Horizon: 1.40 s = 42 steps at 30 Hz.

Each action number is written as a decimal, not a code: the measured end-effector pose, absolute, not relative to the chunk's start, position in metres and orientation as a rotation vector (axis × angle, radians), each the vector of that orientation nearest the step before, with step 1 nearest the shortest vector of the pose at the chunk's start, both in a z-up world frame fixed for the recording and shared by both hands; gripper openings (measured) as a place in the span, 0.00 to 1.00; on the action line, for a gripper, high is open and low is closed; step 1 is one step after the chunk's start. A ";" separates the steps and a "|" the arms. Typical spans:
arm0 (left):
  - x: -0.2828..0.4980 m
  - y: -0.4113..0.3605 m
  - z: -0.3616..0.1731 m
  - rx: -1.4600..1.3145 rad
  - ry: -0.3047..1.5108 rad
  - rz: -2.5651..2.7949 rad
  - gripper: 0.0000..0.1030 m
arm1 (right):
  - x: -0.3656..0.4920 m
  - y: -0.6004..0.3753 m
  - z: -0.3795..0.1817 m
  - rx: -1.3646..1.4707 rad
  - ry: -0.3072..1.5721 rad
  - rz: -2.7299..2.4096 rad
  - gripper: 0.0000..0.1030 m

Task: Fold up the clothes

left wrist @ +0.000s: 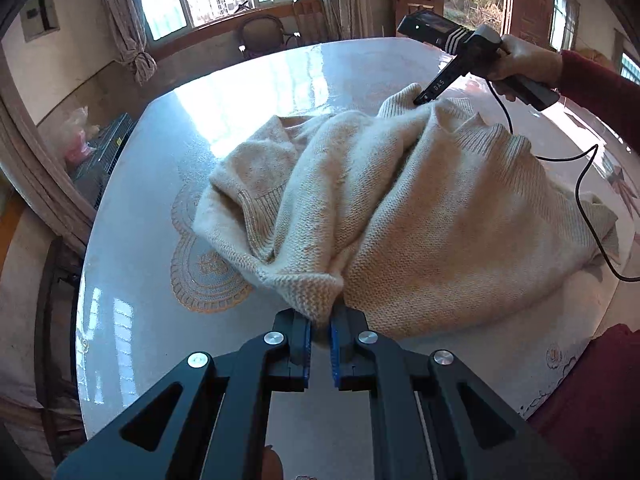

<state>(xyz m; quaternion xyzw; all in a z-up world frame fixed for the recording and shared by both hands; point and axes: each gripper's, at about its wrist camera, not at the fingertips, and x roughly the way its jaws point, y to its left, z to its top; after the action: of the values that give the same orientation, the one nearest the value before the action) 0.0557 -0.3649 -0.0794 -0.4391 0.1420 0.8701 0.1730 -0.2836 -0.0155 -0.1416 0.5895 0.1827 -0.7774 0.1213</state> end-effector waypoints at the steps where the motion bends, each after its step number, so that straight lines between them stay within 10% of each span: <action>1: 0.058 -0.368 -0.076 -1.242 0.374 2.476 0.08 | -0.296 -0.020 -0.142 1.727 0.595 -2.287 0.22; 10: 0.099 -0.394 -0.088 -1.397 0.273 2.538 0.11 | -0.428 -0.014 -0.141 1.803 0.990 -2.532 0.19; 18: 0.102 -0.444 -0.064 -1.357 0.026 2.667 0.11 | -0.400 0.025 -0.051 1.717 0.018 -2.204 0.25; 29: 0.023 -0.337 -0.030 -1.182 0.204 2.384 0.11 | -0.227 0.116 -0.100 1.713 -0.569 -1.764 0.29; 42: -0.016 -0.243 -0.059 -1.306 0.386 2.033 0.15 | -0.168 0.067 -0.118 1.582 -0.397 -1.910 0.24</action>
<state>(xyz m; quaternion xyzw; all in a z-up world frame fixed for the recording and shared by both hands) -0.0157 -0.2433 -0.0593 -0.5018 0.1482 0.7812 0.3405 -0.1679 0.0666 -0.1177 0.5990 -0.1503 -0.7230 0.3097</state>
